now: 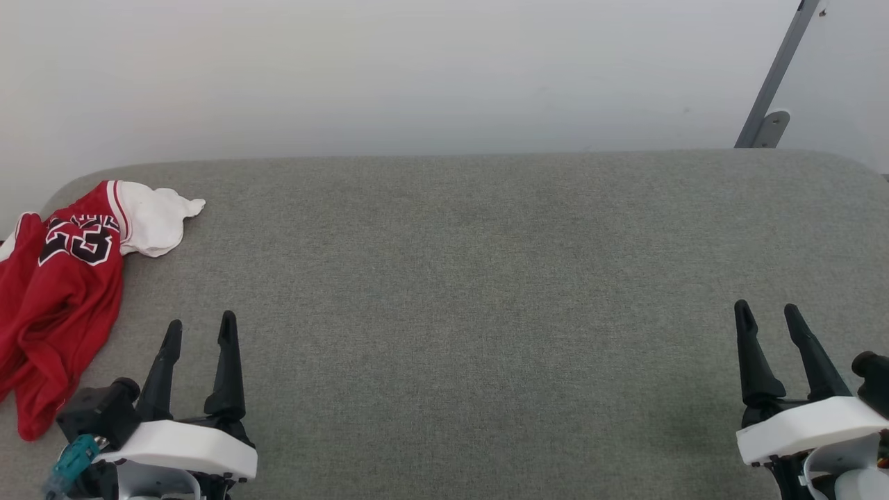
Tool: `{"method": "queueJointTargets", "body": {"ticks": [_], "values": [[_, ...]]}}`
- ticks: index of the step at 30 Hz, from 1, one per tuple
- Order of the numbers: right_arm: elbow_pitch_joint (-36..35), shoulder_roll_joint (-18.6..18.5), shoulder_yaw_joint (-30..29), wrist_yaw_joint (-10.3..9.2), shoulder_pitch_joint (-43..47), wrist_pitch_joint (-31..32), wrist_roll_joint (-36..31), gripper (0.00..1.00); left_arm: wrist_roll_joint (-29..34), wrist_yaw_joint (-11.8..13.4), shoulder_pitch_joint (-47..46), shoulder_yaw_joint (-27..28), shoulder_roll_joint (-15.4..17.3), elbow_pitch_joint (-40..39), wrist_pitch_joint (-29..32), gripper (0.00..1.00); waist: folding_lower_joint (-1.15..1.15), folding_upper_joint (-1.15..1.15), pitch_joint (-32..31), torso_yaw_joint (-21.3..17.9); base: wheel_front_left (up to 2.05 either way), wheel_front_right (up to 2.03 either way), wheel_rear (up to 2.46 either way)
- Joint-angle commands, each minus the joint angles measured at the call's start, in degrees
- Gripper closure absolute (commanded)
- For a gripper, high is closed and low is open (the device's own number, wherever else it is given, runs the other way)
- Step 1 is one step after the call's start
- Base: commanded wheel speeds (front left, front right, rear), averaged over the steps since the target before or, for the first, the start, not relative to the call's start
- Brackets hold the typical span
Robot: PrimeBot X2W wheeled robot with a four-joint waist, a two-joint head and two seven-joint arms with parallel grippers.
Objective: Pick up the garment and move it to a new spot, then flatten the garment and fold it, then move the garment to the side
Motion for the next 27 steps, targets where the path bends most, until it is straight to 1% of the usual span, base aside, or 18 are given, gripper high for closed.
{"method": "queueJointTargets", "body": {"ticks": [1, 16, 27], "values": [[-0.21, -0.32, 0.2, 0.02, -0.08, -0.6, -1.11, 0.0, 1.05, -0.26, 0.45, 0.16, 0.2, -0.4, -0.44, 0.0, 0.0, 0.0, 0.0, 0.01, 0.0, 0.0, 0.0], [0.93, -1.45, 0.88, 0.02, 0.59, -3.24, -8.07, 0.0, 8.7, -1.99, 1.19, 0.89, -0.31, 1.13, -2.29, 0.0, 0.0, 0.0, -0.08, -0.01, 0.0, 0.0, 0.0], [-1.29, -1.33, 0.37, 0.02, 1.39, -4.45, -13.15, 0.0, 14.22, -2.79, 1.66, 2.06, -0.65, 2.81, -3.56, 0.0, 0.0, 0.0, -0.09, 0.05, 0.0, 0.0, 0.0]]}}
